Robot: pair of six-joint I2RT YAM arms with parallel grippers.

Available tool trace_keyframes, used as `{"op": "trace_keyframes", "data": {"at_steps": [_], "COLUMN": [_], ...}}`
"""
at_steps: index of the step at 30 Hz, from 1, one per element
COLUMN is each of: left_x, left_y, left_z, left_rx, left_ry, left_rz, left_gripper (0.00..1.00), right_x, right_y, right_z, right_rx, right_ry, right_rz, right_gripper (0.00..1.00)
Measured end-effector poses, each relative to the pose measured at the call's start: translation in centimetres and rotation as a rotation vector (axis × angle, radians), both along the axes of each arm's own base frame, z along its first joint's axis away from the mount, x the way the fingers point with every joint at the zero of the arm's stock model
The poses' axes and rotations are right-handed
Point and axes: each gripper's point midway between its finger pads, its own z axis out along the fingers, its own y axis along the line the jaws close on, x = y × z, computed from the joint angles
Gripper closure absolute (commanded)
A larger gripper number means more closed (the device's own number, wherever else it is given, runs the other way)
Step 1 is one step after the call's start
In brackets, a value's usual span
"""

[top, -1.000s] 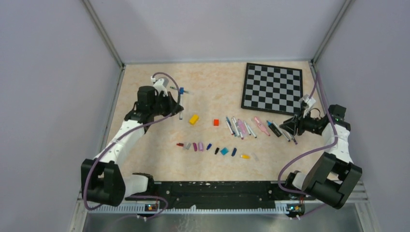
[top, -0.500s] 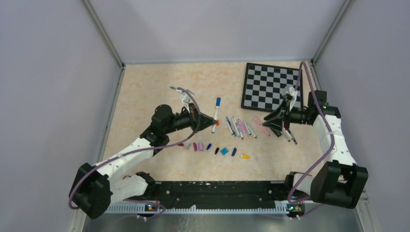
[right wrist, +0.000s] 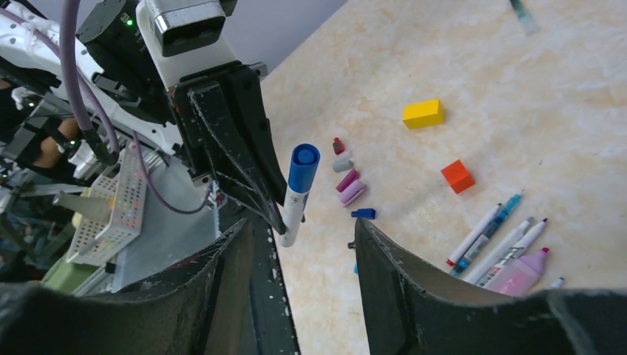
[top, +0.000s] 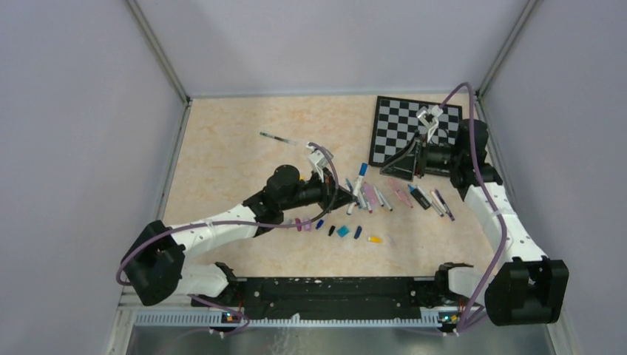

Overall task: Open the pen caps
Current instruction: Pick up the pen from the center of the board.

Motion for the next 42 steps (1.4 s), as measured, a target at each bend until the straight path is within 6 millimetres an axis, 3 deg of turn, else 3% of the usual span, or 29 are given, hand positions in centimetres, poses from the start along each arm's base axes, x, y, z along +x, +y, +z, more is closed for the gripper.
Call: {"op": "trace_keyframes", "data": {"at_steps": [10, 17, 24, 33, 36, 38, 42], "left_x": [-0.1, -0.3, -0.1, 0.2, 0.3, 0.3, 0.3], "left_y": [-1.4, -2.6, -3.9, -4.6, -4.6, -4.6, -4.5], "left_z": [-0.2, 1.1, 0.4, 1.3, 1.4, 1.7, 1.9], "left_rx": [-0.018, -0.087, -0.101, -0.125, -0.127, -0.136, -0.142], "left_ry": [0.014, 0.024, 0.07, 0.071, 0.07, 0.077, 0.082], "left_rz": [0.01, 0.041, 0.069, 0.106, 0.114, 0.118, 0.124], "left_gripper": [1.0, 1.0, 1.0, 1.0, 1.0, 1.0, 0.83], "right_x": [-2.1, -2.1, -2.2, -2.7, -2.4, -2.2, -2.0], "right_y": [2.0, 2.9, 3.7, 4.5, 4.4, 4.4, 4.4], "right_z": [-3.7, -3.7, -3.2, -3.9, -4.1, -4.1, -4.0], "right_rx": [0.069, 0.121, 0.169, 0.173, 0.173, 0.171, 0.172], "right_ry": [0.162, 0.176, 0.188, 0.211, 0.211, 0.196, 0.176], "right_rz": [0.035, 0.01, -0.005, -0.01, -0.024, -0.033, -0.041], "right_gripper": [0.44, 0.49, 0.63, 0.71, 0.94, 1.0, 1.0]}}
